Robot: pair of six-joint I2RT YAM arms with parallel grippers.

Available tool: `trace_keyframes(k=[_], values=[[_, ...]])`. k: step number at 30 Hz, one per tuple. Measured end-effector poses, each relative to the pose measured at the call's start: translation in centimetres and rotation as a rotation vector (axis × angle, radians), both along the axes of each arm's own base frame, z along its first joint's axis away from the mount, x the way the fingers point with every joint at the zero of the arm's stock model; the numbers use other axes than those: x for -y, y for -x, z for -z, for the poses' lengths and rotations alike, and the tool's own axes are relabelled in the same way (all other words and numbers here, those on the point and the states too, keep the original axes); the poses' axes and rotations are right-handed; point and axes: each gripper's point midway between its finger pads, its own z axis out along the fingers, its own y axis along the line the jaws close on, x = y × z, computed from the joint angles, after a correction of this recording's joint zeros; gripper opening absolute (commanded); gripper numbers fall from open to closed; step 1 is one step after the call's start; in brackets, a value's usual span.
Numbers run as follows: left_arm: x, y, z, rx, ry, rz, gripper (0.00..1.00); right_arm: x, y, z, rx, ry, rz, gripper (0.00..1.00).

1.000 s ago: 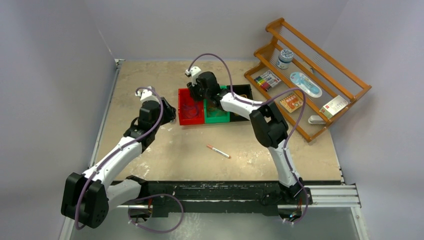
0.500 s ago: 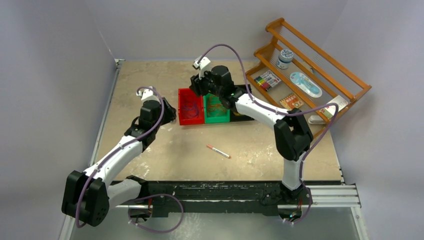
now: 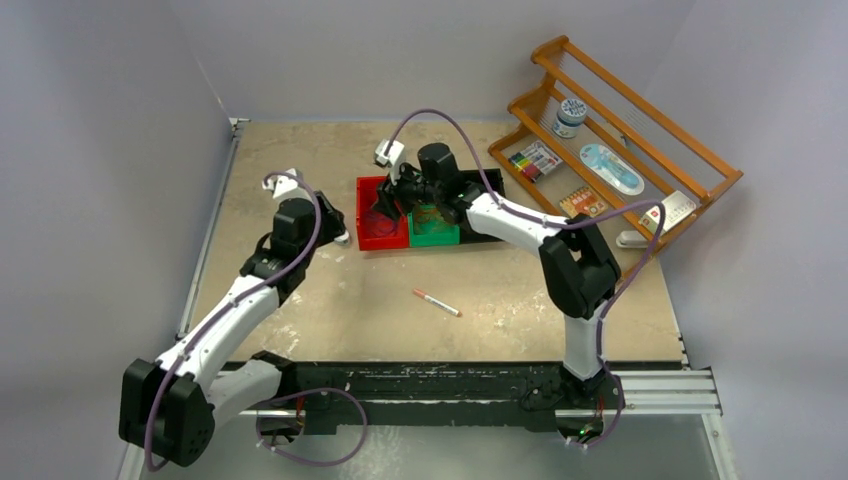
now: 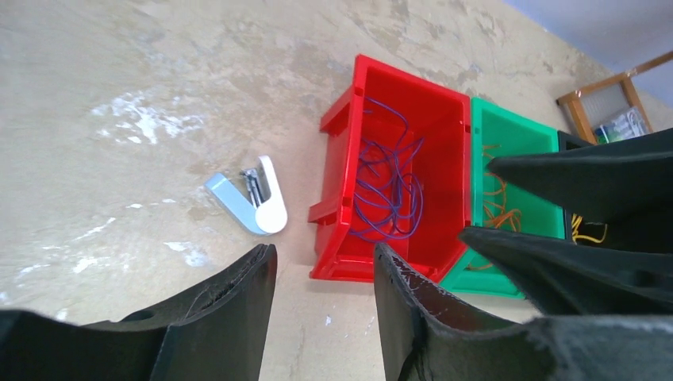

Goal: Untangle the cables

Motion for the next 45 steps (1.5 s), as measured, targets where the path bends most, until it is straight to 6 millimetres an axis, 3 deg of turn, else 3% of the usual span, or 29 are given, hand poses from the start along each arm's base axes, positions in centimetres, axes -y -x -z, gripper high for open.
trace_keyframes(k=[8,12,17,24,30,33,36,38,41,45], values=[[-2.7,1.2,-3.8,0.093,-0.035,-0.101,0.47,-1.2,-0.7,5.8,-0.093,0.067,-0.036,0.52],[-3.2,1.4,-3.7,0.087,-0.053,-0.119,0.48,-1.7,-1.0,7.5,-0.123,0.088,-0.041,0.43],[-3.4,1.7,-3.2,0.065,-0.066,-0.123,0.47,-2.3,-1.9,7.3,-0.115,0.087,-0.036,0.30],[-3.5,1.7,-2.8,0.052,-0.073,-0.125,0.48,-2.1,-3.1,6.7,-0.089,0.098,0.022,0.28],[-3.6,1.7,-2.7,0.048,-0.079,-0.131,0.48,-2.0,-3.2,6.7,-0.083,0.100,0.040,0.43],[-3.6,1.7,-2.7,0.048,-0.081,-0.130,0.49,-0.8,-1.9,6.6,-0.093,0.098,0.057,0.49],[-3.6,1.7,-2.7,0.049,-0.086,-0.127,0.51,1.0,-0.3,4.2,-0.073,0.065,0.094,0.54],[-3.6,1.7,-2.8,0.051,-0.092,-0.123,0.52,2.1,0.2,1.2,-0.022,0.014,0.129,0.58],[-3.6,1.6,-3.2,0.062,-0.097,-0.119,0.55,4.8,1.0,-5.2,0.101,-0.104,0.232,0.66],[-3.6,1.5,-3.6,0.076,-0.095,-0.119,0.59,9.4,2.3,-10.7,0.204,-0.230,0.378,0.73]])
